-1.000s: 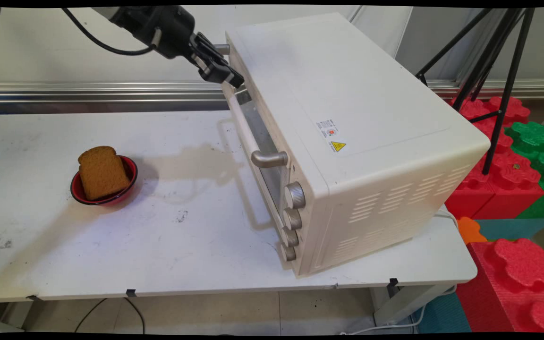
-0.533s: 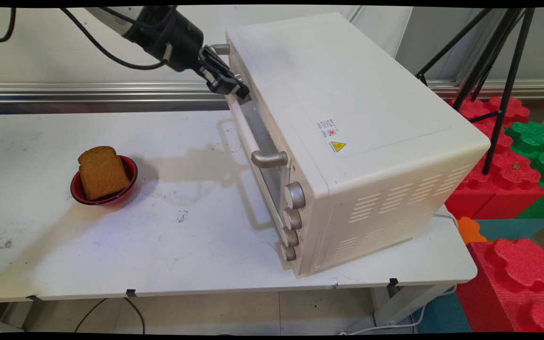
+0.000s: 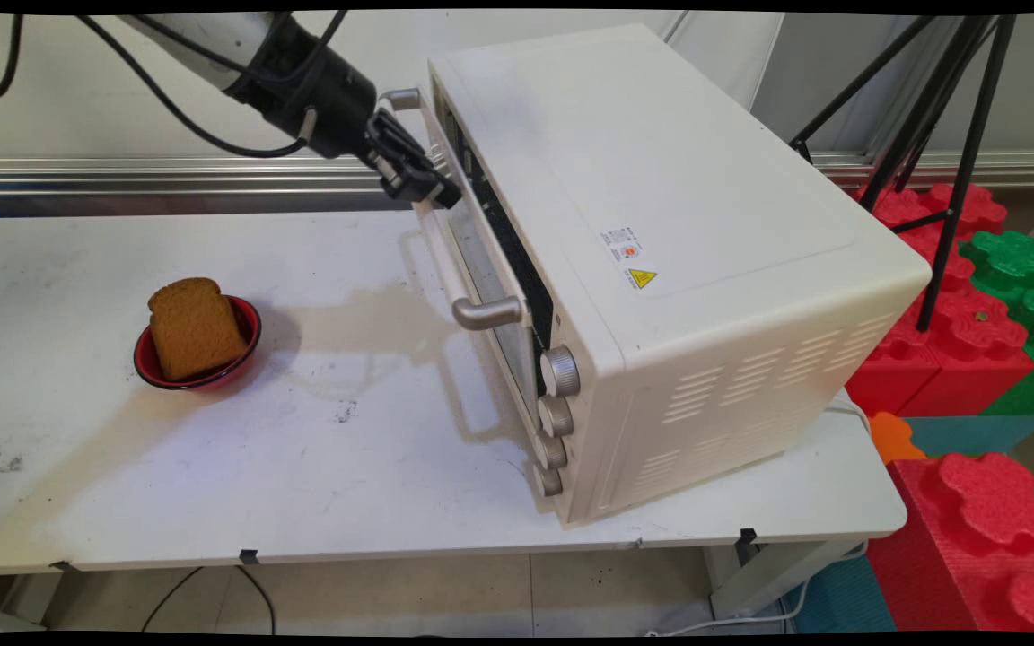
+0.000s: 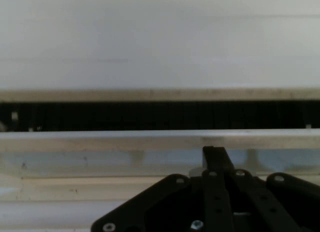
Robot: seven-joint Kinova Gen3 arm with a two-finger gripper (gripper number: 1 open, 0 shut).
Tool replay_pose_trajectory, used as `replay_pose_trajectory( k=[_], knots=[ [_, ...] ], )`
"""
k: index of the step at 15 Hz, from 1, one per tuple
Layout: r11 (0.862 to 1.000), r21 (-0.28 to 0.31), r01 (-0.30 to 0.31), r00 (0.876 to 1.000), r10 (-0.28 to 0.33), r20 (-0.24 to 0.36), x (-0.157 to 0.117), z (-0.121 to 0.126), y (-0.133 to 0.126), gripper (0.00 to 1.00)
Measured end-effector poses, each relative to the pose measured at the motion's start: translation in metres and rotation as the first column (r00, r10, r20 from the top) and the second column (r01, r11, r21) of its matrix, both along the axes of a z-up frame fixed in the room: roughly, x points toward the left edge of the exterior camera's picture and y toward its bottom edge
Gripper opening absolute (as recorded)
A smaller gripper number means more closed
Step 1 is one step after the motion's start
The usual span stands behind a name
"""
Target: Open the oven
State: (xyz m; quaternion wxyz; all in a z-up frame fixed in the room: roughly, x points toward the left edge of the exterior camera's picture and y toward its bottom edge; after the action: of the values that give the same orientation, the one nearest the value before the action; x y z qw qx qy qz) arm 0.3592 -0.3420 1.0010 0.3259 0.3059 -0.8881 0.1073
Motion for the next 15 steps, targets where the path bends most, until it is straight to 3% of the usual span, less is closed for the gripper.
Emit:
replay_pose_trajectory(
  k=[7,15],
  knots=[
    [0.999,0.041,0.005,0.999,-0.007,0.054,0.025,-0.005,0.028,0.00],
    [0.995,0.102,0.012,0.993,-0.024,0.117,0.054,-0.029,0.058,0.00]
  ],
)
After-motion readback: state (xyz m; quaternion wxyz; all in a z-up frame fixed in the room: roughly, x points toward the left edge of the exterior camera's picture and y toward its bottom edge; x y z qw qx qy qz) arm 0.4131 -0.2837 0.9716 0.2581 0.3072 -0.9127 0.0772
